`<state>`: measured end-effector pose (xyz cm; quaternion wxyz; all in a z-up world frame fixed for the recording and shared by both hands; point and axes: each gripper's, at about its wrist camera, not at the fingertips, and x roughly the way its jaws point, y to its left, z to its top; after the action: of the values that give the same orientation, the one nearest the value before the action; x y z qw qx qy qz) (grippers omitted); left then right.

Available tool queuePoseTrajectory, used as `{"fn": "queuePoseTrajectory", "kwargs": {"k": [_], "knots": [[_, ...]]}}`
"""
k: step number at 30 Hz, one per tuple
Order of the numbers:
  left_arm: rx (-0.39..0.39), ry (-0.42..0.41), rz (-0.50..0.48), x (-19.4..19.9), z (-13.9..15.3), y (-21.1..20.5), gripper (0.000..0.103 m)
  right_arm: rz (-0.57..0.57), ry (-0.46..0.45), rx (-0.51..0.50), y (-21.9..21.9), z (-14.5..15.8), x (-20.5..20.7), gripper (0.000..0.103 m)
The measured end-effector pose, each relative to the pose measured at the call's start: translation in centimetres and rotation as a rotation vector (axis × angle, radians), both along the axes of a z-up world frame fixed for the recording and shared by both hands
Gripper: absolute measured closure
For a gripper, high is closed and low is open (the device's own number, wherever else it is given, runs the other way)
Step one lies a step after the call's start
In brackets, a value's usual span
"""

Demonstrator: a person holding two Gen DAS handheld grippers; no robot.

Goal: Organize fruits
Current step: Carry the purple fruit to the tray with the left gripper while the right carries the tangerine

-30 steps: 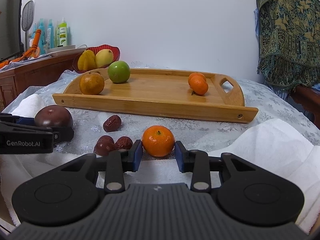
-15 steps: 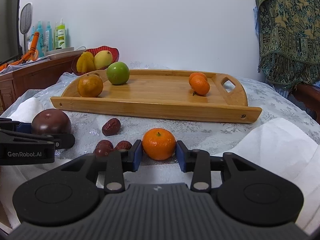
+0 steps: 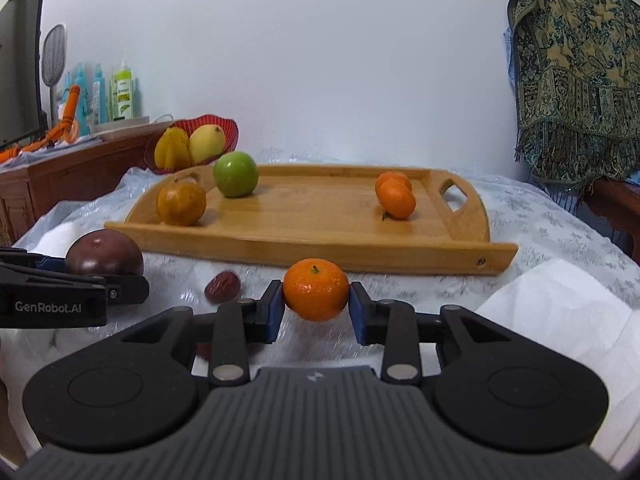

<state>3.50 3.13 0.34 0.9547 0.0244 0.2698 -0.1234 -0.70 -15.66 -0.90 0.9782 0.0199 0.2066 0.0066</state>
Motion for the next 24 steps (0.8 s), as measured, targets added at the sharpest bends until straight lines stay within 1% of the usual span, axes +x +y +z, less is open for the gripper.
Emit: {"fn": "queuePoseTrajectory", "kwargs": {"k": [7,11,16,20,22,24], "knots": [[0.008,-0.029,-0.052,2.3,2.7,-0.6,0.043,-0.019,-0.026,0.042,-1.9,2.1,2.0,0.064],[-0.011,-0.045,-0.078,5.0,5.2,-0.9,0.043,-0.033,-0.051,0.066,-3.2,4.0,4.0,0.064],[-0.049,-0.078,-0.090,9.4,7.9,-1.3,0.043,-0.046,-0.065,0.051,-4.9,6.1,7.8,0.064],[-0.060,-0.092,-0.087,13.7,8.8,-1.9,0.043,-0.077,-0.047,0.047,-6.8,6.8,11.4,0.064],[-0.062,-0.082,-0.079,16.1,8.7,-2.1,0.043,-0.093,-0.028,0.049,-7.8,7.1,13.3,0.064],[-0.070,-0.046,-0.069,18.7,8.6,-2.3,0.043,-0.103,-0.012,0.052,-8.6,7.1,15.1,0.064]]}}
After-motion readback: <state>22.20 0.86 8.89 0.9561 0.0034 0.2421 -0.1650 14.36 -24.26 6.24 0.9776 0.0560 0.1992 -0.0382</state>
